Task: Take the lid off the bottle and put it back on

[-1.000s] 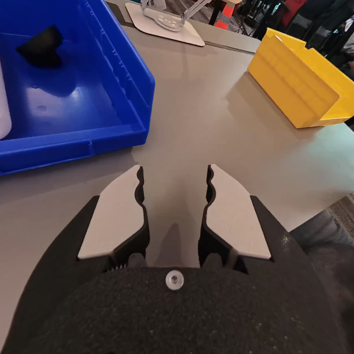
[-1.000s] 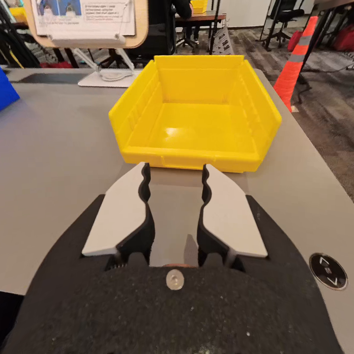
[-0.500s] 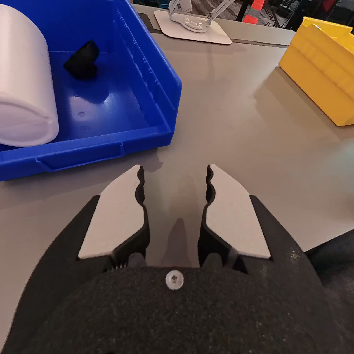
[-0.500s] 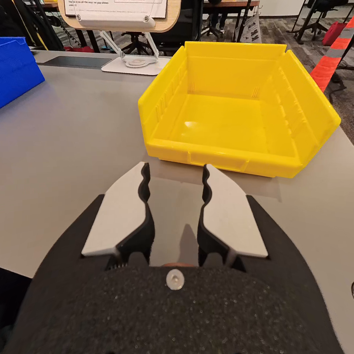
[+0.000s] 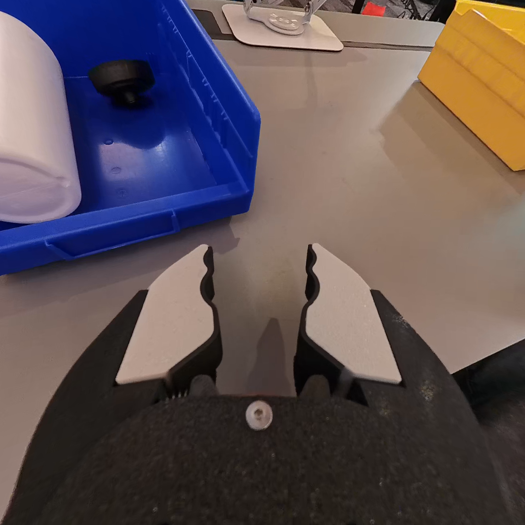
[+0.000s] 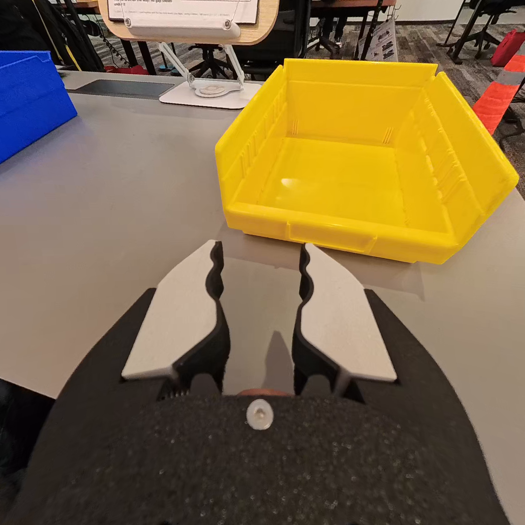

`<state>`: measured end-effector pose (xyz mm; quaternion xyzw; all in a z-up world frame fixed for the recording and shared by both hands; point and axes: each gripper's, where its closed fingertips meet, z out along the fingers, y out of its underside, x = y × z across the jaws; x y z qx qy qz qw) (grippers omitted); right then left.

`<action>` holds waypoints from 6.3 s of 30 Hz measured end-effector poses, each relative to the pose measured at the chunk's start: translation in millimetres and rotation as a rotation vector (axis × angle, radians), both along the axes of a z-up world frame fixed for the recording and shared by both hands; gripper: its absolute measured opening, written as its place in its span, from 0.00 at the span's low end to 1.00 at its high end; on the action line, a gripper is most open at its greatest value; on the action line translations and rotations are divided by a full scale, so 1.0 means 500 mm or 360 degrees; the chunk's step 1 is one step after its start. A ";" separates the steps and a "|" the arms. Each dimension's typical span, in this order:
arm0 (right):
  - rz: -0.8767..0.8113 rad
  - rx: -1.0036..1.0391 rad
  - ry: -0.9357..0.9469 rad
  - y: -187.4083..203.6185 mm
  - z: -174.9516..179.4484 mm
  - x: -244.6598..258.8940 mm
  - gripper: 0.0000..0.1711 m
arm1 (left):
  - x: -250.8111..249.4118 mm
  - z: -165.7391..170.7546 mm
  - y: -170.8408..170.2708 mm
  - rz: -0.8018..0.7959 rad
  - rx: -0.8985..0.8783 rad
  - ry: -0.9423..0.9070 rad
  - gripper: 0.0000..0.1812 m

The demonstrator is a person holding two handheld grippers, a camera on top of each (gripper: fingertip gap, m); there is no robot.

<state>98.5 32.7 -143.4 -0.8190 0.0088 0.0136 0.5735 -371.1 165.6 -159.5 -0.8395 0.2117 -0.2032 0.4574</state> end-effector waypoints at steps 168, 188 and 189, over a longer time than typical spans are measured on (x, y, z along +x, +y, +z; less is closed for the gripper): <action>0.1676 -0.0812 -0.1036 0.437 0.263 -0.316 0.44 | 0.589 0.143 0.209 -0.1427 0.0638 -0.0443 0.49; 0.2156 -0.1461 -0.1554 0.461 0.217 -0.372 0.44 | 0.599 0.140 0.197 -0.1475 0.0641 -0.0462 0.48; 0.2163 -0.1470 -0.1574 0.461 0.217 -0.371 0.44 | 0.599 0.140 0.197 -0.1474 0.0642 -0.0460 0.48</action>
